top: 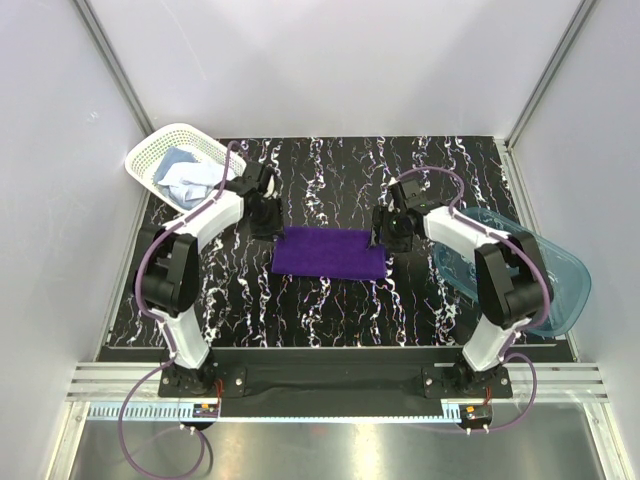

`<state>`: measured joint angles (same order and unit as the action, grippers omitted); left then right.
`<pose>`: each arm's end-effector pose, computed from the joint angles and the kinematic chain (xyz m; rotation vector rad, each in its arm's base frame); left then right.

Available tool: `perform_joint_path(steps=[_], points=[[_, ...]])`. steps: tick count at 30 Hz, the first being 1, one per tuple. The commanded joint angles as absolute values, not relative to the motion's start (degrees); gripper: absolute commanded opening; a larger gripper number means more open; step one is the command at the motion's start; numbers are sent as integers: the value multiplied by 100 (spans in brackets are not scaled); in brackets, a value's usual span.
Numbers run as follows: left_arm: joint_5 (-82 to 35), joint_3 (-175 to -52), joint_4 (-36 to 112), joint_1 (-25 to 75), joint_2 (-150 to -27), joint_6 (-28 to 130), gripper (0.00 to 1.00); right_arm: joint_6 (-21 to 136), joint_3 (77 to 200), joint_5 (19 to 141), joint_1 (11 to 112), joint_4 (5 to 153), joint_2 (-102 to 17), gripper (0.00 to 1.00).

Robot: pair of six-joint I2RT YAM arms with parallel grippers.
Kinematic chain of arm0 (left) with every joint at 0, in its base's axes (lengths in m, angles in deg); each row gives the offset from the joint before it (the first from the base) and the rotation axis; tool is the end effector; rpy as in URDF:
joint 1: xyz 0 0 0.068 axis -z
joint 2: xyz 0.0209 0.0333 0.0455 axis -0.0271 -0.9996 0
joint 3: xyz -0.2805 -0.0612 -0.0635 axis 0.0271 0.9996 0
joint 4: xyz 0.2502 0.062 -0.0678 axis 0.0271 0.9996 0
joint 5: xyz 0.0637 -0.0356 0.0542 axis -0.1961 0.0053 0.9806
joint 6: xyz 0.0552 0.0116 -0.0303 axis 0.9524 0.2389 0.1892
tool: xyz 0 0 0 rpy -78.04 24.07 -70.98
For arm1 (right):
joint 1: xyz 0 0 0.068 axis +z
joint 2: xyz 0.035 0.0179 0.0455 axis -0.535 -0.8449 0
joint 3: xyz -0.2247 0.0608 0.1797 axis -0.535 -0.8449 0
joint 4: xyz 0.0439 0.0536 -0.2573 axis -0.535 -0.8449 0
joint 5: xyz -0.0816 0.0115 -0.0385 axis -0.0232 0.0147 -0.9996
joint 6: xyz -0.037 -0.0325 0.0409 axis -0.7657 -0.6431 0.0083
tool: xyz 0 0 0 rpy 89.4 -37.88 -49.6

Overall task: Fold and stack the towels
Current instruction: Fold the towel

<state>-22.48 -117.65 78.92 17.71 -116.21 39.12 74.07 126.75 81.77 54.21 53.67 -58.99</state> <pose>0.3623 -0.1332 0.2174 -0.0614 2.7743 -0.3738 0.3330 0.1422 0.2005 -0.0218 2.6833 0.4791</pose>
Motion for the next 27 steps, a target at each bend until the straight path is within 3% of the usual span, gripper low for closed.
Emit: perform_joint_path(steps=[1,11,21,25,27], points=[[-2774,-11681,7520,1576,-11856,3739,43,7409,12937,7878,5458,5579,-6187,68],[-2528,-11426,7582,1374,-12068,3518,43,7374,12613,8194,5449,5958,-6653,67],[-2335,-11435,7687,1374,-12095,3369,43,7480,12005,8564,5449,6468,-6477,48],[-2150,-11513,7845,1365,-11972,3378,43,7471,11952,8415,5449,6407,-6477,32],[-1835,-11750,8117,1356,-11919,3474,43,7462,12014,8239,5449,6249,-6451,16]])
